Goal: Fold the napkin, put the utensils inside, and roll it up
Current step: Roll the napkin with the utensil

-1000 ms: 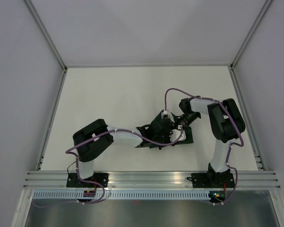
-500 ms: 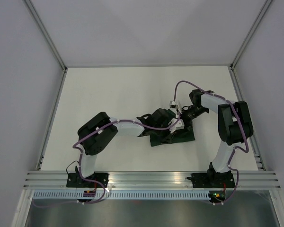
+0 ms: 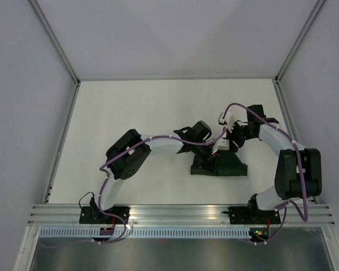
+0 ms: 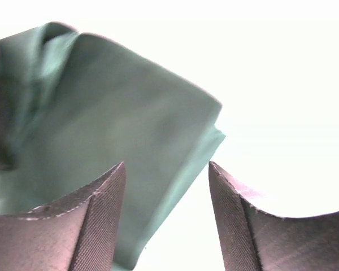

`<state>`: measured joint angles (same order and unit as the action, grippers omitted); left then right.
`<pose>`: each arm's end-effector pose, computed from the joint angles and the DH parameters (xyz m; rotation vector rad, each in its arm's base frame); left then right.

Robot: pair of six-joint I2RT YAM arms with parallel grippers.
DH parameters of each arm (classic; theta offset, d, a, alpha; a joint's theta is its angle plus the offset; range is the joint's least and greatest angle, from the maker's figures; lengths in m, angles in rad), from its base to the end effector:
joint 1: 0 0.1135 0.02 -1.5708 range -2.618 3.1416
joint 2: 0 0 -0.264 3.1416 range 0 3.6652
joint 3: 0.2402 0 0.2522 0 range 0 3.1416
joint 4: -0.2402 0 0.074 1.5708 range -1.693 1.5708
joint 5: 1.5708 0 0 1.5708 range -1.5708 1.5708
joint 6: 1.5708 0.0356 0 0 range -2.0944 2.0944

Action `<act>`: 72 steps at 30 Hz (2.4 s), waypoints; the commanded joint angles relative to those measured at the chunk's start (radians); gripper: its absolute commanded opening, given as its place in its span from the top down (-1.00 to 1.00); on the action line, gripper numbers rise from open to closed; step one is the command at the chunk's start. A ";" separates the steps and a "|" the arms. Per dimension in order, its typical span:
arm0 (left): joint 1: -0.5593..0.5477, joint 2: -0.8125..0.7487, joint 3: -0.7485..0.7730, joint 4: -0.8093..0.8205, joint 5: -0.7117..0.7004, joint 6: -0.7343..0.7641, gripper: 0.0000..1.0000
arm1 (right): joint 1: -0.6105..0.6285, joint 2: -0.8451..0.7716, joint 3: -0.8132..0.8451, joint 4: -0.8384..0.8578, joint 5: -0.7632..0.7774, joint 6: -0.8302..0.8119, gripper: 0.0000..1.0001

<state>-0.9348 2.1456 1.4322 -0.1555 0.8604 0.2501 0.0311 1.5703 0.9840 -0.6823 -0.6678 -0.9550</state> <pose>0.2460 -0.3787 0.1459 1.6987 1.7913 -1.3515 0.2866 0.0310 0.1946 -1.3073 2.1525 0.6103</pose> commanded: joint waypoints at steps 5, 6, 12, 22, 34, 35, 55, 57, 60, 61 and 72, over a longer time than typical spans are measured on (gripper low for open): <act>0.108 0.129 -0.016 -0.374 -0.064 -0.178 0.95 | 0.009 -0.150 -0.065 0.029 -0.090 0.019 -0.41; 0.108 0.126 -0.018 -0.375 -0.069 -0.178 0.95 | 0.009 -0.113 -0.050 0.021 -0.088 0.015 -0.39; 0.093 0.114 -0.035 -0.375 -0.116 -0.176 0.95 | 0.006 -0.032 -0.045 0.119 -0.014 0.090 -0.39; 0.064 0.105 -0.044 -0.354 -0.224 -0.204 0.95 | 0.006 0.172 0.119 0.198 0.053 0.206 -0.39; 0.060 0.126 -0.030 -0.348 -0.273 -0.235 0.95 | 0.001 0.249 0.275 0.213 0.060 0.283 -0.38; 0.063 0.143 -0.023 -0.363 -0.274 -0.233 0.95 | 0.000 0.238 0.278 0.195 0.053 0.274 -0.38; 0.145 0.273 0.116 -0.516 -0.199 -0.264 0.95 | -0.088 -0.228 0.039 -0.247 -0.248 -0.262 -0.36; 0.146 0.286 0.123 -0.521 -0.184 -0.256 0.95 | -0.039 -0.297 -0.051 -0.218 -0.205 -0.275 -0.37; 0.149 0.300 0.131 -0.535 -0.158 -0.252 0.95 | 0.071 -0.390 -0.181 -0.088 -0.112 -0.236 -0.37; 0.151 0.304 0.132 -0.536 -0.150 -0.253 0.95 | 0.101 -0.412 -0.211 -0.019 -0.092 -0.219 -0.40; 0.162 0.316 0.146 -0.544 -0.106 -0.215 0.90 | 0.469 -0.467 -0.422 0.288 0.160 -0.087 -0.46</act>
<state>-0.7742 2.3627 1.6226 -0.6144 1.0611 -0.0261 0.4496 1.0954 0.5949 -0.5381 -0.5896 -1.0676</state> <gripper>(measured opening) 0.207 0.725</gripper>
